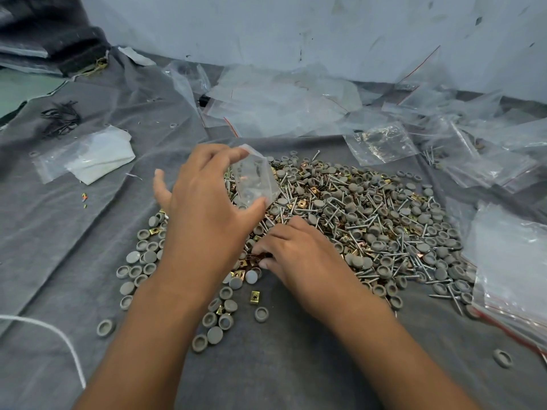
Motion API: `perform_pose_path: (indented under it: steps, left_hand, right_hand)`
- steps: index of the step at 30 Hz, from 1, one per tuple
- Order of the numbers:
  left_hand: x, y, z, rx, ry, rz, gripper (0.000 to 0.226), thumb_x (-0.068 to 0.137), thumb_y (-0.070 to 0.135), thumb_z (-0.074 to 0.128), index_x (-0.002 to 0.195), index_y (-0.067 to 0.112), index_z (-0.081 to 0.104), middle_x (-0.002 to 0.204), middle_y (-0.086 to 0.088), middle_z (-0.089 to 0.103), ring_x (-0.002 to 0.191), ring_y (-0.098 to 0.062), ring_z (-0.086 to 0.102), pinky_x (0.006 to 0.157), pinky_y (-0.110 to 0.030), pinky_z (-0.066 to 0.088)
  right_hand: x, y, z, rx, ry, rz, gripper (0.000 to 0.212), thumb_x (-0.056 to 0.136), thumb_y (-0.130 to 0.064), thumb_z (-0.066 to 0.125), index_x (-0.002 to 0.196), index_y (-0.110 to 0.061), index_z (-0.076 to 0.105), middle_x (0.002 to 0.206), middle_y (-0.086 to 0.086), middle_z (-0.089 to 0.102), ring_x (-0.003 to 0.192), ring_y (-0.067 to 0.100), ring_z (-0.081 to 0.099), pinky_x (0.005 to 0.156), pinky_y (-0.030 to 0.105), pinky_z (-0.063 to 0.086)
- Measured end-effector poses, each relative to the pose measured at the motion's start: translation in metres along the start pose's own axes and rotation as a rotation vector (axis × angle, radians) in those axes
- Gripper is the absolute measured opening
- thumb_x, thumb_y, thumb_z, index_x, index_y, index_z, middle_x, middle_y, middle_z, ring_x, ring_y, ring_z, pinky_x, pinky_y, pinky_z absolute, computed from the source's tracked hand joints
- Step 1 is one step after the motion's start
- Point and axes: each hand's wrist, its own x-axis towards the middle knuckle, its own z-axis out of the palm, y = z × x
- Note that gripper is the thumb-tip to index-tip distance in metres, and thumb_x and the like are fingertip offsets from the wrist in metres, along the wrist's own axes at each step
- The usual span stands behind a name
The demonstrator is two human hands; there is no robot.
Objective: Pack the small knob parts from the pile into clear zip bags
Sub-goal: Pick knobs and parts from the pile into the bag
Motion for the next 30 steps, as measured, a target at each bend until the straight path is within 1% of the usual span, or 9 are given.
perform_pose_path:
  steps: [5,8,12,16,17,20,24,26,30]
  left_hand:
    - [0.000,0.002,0.000,-0.033,-0.012,0.008,0.059,0.074,0.037,0.084,0.128,0.031,0.061,0.117,0.025,0.041,0.116,-0.003,0.049,0.116,-0.062,0.018]
    - [0.001,0.002,-0.001,-0.039,-0.012,0.014,0.058,0.075,0.036,0.084,0.128,0.030,0.062,0.118,0.023,0.042,0.114,-0.002,0.048,0.113,-0.062,0.024]
    - [0.001,0.000,-0.003,-0.062,-0.005,0.020,0.058,0.076,0.035,0.083,0.129,0.028,0.062,0.118,0.022,0.045,0.105,0.007,0.039,0.111,-0.061,0.031]
    - [0.001,0.001,-0.003,-0.094,-0.008,0.025,0.058,0.076,0.032,0.083,0.129,0.024,0.063,0.118,0.019,0.047,0.106,0.004,0.042,0.108,-0.058,0.037]
    - [0.001,0.001,-0.002,-0.094,-0.013,0.032,0.058,0.076,0.032,0.083,0.129,0.023,0.062,0.118,0.018,0.047,0.107,0.003,0.043,0.108,-0.057,0.038]
    - [0.000,0.003,-0.001,-0.082,-0.024,0.056,0.058,0.075,0.030,0.083,0.129,0.023,0.062,0.118,0.018,0.047,0.110,-0.002,0.049,0.107,-0.056,0.039]
    - [-0.003,0.006,0.003,-0.054,-0.041,0.116,0.061,0.072,0.028,0.086,0.128,0.023,0.063,0.119,0.013,0.055,0.112,-0.009,0.055,0.104,-0.055,0.040]
    - [-0.006,0.009,0.007,-0.042,-0.058,0.157,0.062,0.070,0.027,0.087,0.127,0.022,0.064,0.121,0.008,0.059,0.111,-0.016,0.059,0.103,-0.053,0.041]
    - [-0.013,0.018,0.016,-0.018,-0.086,0.227,0.060,0.071,0.028,0.086,0.127,0.023,0.065,0.122,0.008,0.060,0.115,-0.016,0.059,0.104,-0.049,0.038]
  right_hand:
    - [-0.001,0.003,0.004,0.016,0.019,0.010,0.025,0.106,-0.029,0.051,0.124,-0.020,0.065,0.115,-0.003,0.062,0.108,0.019,0.046,0.093,0.035,0.044]
    - [-0.003,0.005,0.005,0.124,0.024,0.070,0.025,0.107,-0.028,0.047,0.126,-0.022,0.062,0.116,-0.005,0.057,0.108,0.013,0.040,0.091,0.029,0.040]
    - [-0.005,0.010,0.002,0.312,0.020,0.152,0.029,0.109,-0.029,0.042,0.132,-0.026,0.060,0.122,-0.008,0.051,0.116,0.008,0.041,0.099,0.024,0.038]
    - [-0.004,0.015,-0.007,0.461,0.076,0.204,0.021,0.108,-0.029,0.044,0.118,-0.029,0.063,0.112,-0.010,0.056,0.105,0.003,0.050,0.087,0.011,0.037]
    - [-0.004,0.017,-0.008,0.516,0.088,0.224,0.019,0.108,-0.028,0.044,0.114,-0.030,0.062,0.109,-0.012,0.057,0.102,0.002,0.051,0.084,0.011,0.038]
    - [-0.005,0.017,-0.016,0.856,0.095,0.305,0.020,0.109,-0.023,0.043,0.106,-0.025,0.062,0.102,-0.008,0.068,0.096,0.010,0.062,0.075,0.029,0.050]
    - [-0.007,0.012,-0.034,1.302,0.177,0.248,0.022,0.108,-0.015,0.043,0.104,-0.016,0.065,0.086,-0.007,0.072,0.076,0.005,0.063,0.058,0.020,0.049]
    - [-0.009,0.011,-0.043,1.291,0.239,0.235,0.019,0.104,-0.022,0.047,0.103,-0.020,0.067,0.081,-0.008,0.071,0.072,0.002,0.061,0.058,0.018,0.048]
    - [-0.014,0.010,-0.051,0.873,0.355,0.255,0.016,0.105,-0.029,0.053,0.101,-0.028,0.069,0.079,-0.014,0.070,0.072,0.001,0.061,0.067,0.024,0.047]
